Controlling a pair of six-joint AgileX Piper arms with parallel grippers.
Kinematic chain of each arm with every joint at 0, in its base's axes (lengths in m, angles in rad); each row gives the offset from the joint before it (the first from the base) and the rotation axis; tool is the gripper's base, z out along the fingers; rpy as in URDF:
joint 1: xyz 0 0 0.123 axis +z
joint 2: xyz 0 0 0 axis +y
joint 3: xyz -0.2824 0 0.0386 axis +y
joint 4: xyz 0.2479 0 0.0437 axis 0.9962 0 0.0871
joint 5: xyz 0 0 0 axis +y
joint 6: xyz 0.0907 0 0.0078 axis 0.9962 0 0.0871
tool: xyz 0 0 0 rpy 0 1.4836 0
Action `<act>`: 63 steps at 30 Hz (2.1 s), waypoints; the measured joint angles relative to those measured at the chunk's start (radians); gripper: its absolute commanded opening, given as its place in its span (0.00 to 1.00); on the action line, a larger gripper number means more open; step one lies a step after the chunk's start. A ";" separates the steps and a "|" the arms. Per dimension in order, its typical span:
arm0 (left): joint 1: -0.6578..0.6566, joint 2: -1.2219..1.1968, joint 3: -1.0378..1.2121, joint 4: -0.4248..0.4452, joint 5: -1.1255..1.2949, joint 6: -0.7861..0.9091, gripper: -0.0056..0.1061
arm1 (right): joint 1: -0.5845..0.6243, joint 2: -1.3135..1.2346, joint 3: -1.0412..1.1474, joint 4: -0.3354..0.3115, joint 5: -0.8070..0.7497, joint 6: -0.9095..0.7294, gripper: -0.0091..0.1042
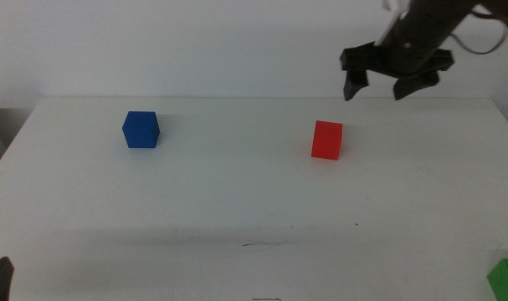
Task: Stack red cubes first, then green, then blue cubes in a specific spot.
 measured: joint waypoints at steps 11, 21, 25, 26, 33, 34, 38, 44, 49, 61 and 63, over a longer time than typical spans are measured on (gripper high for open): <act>0.000 0.000 0.000 0.000 0.000 0.000 0.80 | 0.000 0.310 -0.262 -0.004 0.014 0.101 0.68; 0.000 0.000 0.000 0.000 0.000 0.000 0.80 | 0.013 0.418 -0.328 -0.052 0.008 0.259 0.68; 0.000 0.000 0.000 0.000 0.000 0.000 0.80 | 0.037 0.441 -0.330 -0.063 -0.018 0.289 0.68; 0.000 0.000 0.000 0.000 0.000 0.000 0.80 | 0.041 0.443 -0.330 -0.072 -0.020 0.298 0.68; 0.000 0.000 0.000 0.000 0.000 0.000 0.80 | 0.052 0.460 -0.332 -0.121 -0.049 0.335 0.68; 0.000 0.000 0.000 0.000 0.000 0.000 0.80 | 0.052 0.466 -0.332 -0.126 -0.054 0.337 0.68; 0.000 0.000 0.000 0.000 0.000 0.000 0.80 | 0.052 0.488 -0.332 -0.131 -0.079 0.340 0.68; 0.000 0.000 0.000 0.000 0.000 0.000 0.80 | 0.052 0.507 -0.332 -0.134 -0.122 0.342 0.49; 0.000 0.000 0.000 0.000 0.000 0.000 0.80 | 0.052 0.511 -0.332 -0.138 -0.128 0.342 0.11; 0.000 0.000 0.000 0.000 0.000 0.000 0.80 | 0.126 0.296 -0.098 -0.239 -0.163 0.356 0.07; 0.000 0.000 0.000 0.000 0.000 0.000 0.80 | 0.151 0.219 0.016 -0.251 -0.201 0.390 0.07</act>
